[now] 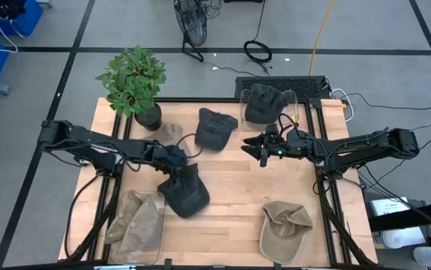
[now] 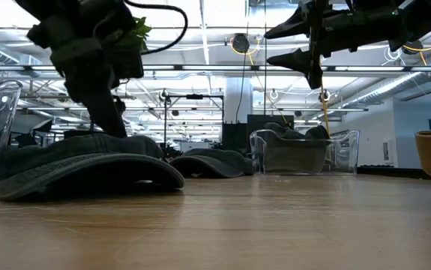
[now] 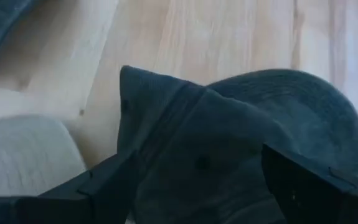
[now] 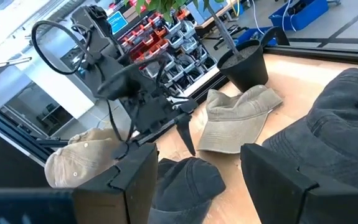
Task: Pick & Place hat
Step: Put the black cap into the top transparent bin
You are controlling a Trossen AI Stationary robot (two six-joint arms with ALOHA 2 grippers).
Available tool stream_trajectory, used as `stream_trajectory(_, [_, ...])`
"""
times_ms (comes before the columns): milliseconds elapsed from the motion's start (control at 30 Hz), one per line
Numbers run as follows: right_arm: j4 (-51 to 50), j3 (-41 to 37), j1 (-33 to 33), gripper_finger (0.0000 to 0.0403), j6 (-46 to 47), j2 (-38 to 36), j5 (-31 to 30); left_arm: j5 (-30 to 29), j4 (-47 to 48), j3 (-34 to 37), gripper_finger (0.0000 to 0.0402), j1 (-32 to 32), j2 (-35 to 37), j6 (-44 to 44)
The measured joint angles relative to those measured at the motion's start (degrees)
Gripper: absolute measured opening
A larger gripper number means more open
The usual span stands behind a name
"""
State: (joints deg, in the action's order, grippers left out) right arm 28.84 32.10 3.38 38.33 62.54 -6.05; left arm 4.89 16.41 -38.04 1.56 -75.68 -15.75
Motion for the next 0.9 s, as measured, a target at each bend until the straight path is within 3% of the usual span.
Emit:
stream_trajectory(133, [-0.4, 0.0, -0.34, 0.0212, -2.39, 0.0, 0.1, -0.47, 0.67, 0.02, 0.0311, 0.01, -2.36, 0.64])
stream_trajectory(367, [-0.37, 0.0, -3.41, 0.0212, -16.63, -0.02, 0.24, -1.86, 0.27, 0.0, 0.0276, 0.0, -6.34, 2.19])
stream_trajectory(533, [-0.37, 0.0, -4.59, 0.0212, -18.67, -0.02, 0.16, -2.42, -1.04, 0.0, 0.0239, 0.0, -9.57, 0.34])
stream_trajectory(667, [-0.37, 0.0, -4.61, 0.0212, -22.56, -0.02, 0.16, -2.47, -3.71, 0.0, 0.0178, 0.06, -11.21, -0.86])
stream_trajectory(900, [-1.13, 0.0, -4.61, 0.0212, -26.8, -0.74, 0.1, -2.58, -4.72, -3.4, 0.0016, 0.11, -11.37, -0.65])
